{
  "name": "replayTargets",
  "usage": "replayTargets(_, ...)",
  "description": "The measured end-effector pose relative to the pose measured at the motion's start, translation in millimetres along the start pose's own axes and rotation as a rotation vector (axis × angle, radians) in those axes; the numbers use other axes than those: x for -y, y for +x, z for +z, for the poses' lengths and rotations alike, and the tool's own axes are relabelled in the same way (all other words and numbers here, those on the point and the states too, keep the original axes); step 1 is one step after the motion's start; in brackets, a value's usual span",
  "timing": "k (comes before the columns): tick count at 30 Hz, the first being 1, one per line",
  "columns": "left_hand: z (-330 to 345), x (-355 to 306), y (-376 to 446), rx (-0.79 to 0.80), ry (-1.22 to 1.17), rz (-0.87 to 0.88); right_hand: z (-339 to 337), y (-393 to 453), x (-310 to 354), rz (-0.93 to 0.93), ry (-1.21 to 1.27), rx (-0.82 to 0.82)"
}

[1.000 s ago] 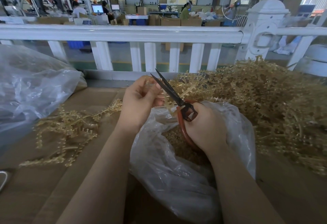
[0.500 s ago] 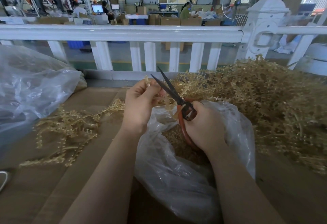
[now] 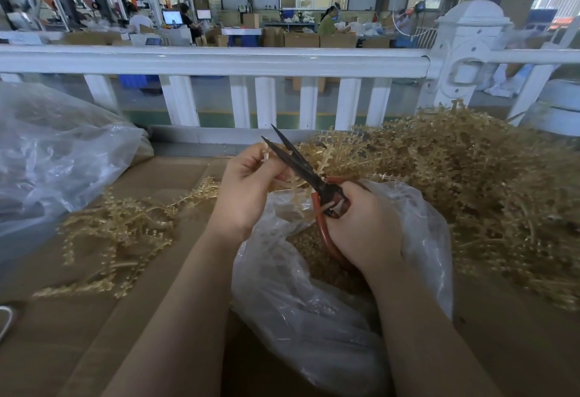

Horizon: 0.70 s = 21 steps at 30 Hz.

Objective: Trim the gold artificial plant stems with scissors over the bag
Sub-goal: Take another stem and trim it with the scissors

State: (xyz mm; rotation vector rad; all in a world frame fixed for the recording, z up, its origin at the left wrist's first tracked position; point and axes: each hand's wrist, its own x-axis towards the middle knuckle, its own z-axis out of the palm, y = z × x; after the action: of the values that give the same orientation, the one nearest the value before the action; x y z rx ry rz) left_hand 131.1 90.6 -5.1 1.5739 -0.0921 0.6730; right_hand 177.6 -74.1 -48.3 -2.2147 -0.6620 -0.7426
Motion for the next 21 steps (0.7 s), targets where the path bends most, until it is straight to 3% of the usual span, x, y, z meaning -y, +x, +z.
replayTargets(10, 0.1, 0.4, 1.1, 0.030, -0.057, -0.008, 2.4, 0.3, -2.5, 0.024, 0.045, 0.057)
replayTargets(21, -3.2, 0.5, -0.6, 0.030, 0.043, 0.054, 1.9, 1.2, -3.0, 0.031, 0.016, 0.035)
